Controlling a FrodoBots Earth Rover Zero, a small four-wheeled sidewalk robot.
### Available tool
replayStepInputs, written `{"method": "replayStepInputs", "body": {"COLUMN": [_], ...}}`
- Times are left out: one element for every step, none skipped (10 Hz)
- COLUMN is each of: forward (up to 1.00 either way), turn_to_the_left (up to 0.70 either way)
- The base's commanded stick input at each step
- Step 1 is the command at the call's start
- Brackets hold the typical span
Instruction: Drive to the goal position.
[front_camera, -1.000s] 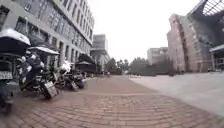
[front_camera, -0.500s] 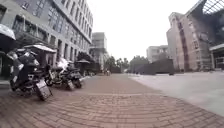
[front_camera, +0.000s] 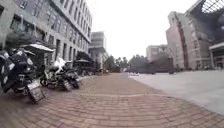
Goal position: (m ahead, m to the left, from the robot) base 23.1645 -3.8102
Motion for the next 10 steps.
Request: {"method": "replayStepInputs", "body": {"forward": [0.45, 0.45, 0.45, 0.45, 0.45, 0.45, 0.45, 0.45, 0.45, 0.45], "turn_to_the_left": [0.0, 0.0, 0.0, 0.0, 0.0, 0.0, 0.0, 0.0, 0.0, 0.0]}}
